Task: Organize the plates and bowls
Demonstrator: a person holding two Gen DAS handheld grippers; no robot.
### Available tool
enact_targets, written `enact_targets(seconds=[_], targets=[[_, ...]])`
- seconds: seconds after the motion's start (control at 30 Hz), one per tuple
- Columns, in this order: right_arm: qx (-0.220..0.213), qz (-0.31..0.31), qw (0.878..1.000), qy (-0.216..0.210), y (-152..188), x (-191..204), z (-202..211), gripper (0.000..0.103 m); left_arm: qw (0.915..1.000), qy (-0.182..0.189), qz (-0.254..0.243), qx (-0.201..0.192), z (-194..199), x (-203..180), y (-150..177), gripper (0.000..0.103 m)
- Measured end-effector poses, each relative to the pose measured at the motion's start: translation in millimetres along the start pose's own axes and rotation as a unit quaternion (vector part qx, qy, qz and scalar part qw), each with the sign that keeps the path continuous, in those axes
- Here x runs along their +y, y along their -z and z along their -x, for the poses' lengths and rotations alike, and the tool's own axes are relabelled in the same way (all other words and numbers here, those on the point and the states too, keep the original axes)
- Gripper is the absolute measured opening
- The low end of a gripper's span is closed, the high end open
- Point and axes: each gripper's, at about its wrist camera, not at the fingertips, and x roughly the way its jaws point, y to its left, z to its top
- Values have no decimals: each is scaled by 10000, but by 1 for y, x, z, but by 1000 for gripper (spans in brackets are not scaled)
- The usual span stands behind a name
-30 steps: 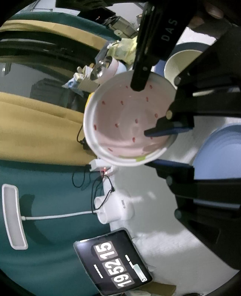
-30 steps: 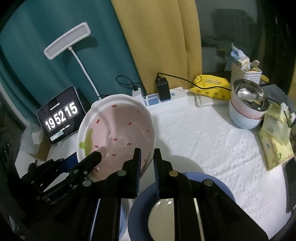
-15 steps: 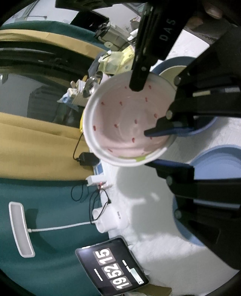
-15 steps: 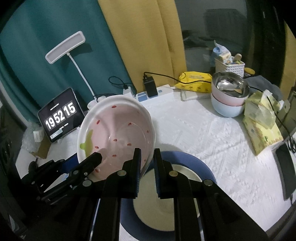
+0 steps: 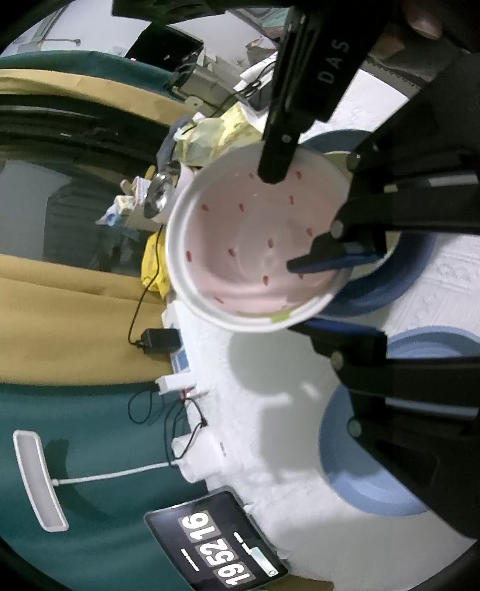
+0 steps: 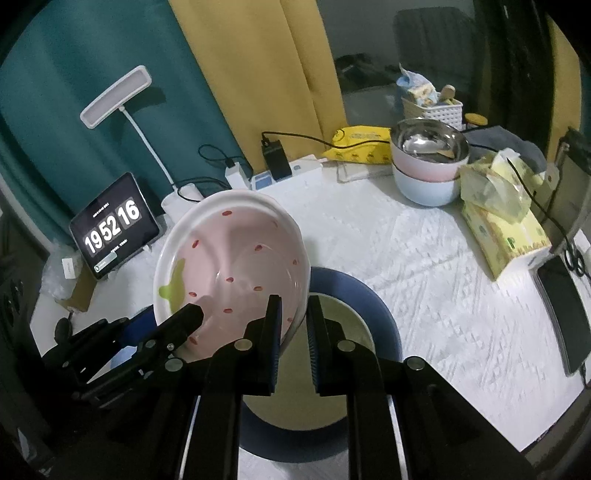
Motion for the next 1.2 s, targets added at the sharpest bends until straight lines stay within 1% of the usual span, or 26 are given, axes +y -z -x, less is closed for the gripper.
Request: enact_targets(seconds=[0.6, 1.07, 1.2], targets=[[268, -169, 9995, 58, 27, -25, -12, 15, 9995, 33, -93, 290, -14, -18, 24, 25], [422, -139, 9988, 209, 39, -29, -15, 15, 9987, 83, -168, 464, -21, -24, 34, 25], [397, -67, 9988, 269, 40, -26, -15, 15, 9985, 69, -177, 517, -24, -25, 38, 25]])
